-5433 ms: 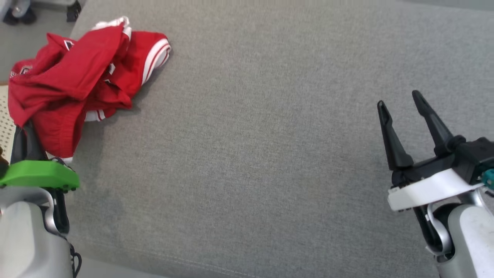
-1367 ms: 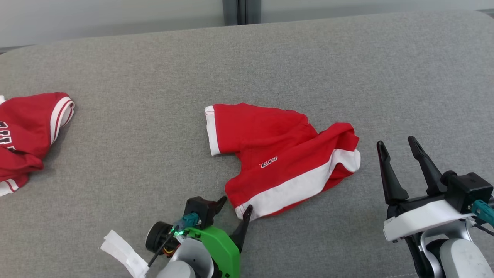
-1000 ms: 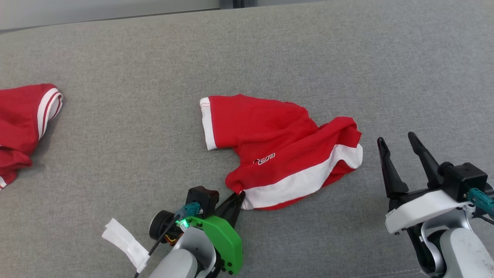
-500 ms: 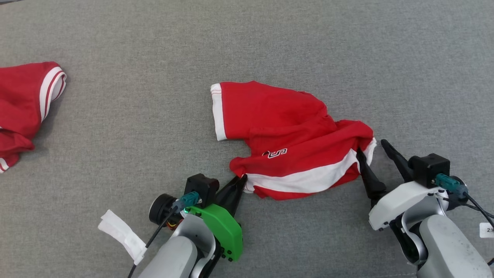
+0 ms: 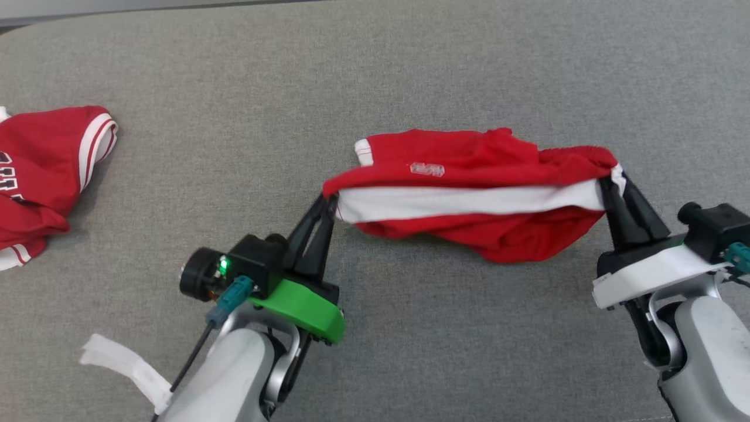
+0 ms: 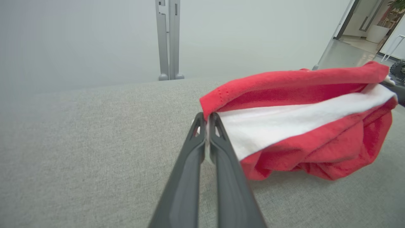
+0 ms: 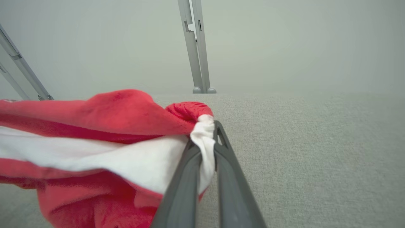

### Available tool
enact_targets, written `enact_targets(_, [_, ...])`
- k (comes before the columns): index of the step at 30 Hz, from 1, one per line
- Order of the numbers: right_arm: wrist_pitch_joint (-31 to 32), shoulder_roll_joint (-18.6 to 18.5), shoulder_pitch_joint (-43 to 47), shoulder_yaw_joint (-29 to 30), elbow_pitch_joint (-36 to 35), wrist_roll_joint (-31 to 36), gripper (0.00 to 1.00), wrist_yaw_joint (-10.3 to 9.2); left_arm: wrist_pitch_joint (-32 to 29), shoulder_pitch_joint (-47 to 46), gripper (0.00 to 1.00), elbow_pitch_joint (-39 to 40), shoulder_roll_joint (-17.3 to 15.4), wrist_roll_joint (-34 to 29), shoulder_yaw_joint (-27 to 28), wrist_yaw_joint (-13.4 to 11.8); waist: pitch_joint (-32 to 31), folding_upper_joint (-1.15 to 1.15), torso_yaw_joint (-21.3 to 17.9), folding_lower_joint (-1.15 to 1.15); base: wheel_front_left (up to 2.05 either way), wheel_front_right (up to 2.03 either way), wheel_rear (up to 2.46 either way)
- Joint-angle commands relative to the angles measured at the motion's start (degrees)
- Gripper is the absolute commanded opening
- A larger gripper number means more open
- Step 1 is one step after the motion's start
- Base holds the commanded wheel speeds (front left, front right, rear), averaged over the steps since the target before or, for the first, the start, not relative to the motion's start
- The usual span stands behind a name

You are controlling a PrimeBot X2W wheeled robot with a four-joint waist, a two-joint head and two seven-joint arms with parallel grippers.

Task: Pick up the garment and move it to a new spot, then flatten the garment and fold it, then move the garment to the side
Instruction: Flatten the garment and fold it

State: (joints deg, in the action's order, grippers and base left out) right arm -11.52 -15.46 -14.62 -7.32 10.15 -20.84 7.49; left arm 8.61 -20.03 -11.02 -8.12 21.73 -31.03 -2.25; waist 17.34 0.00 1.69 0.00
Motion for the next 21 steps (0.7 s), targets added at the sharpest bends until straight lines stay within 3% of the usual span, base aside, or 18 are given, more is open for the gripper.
enact_targets(1, [0.0,-0.5,-0.6,1.0,-2.2,0.7,0.0,0.01,0.7,-1.3,0.0,2.3,-1.2,-0.8,0.7,-0.7,-2.1,0.0,-0.3,0.0,0.0,0.0,0.0])
enact_targets(12, [8.5,-0.5,-6.0,9.8,-23.6,3.8,0.0,-0.04,-1.2,-10.4,0.0,22.8,-7.5,-6.9,5.6,-3.9,-9.0,0.0,-1.7,0.0,0.0,0.0,0.0])
enact_targets(21, [14.8,0.6,-7.5,12.5,-28.0,2.2,0.0,-0.06,-5.1,-14.3,0.0,26.1,-8.3,-5.6,6.9,-3.6,-10.1,0.0,-2.3,0.0,0.0,0.0,0.0])
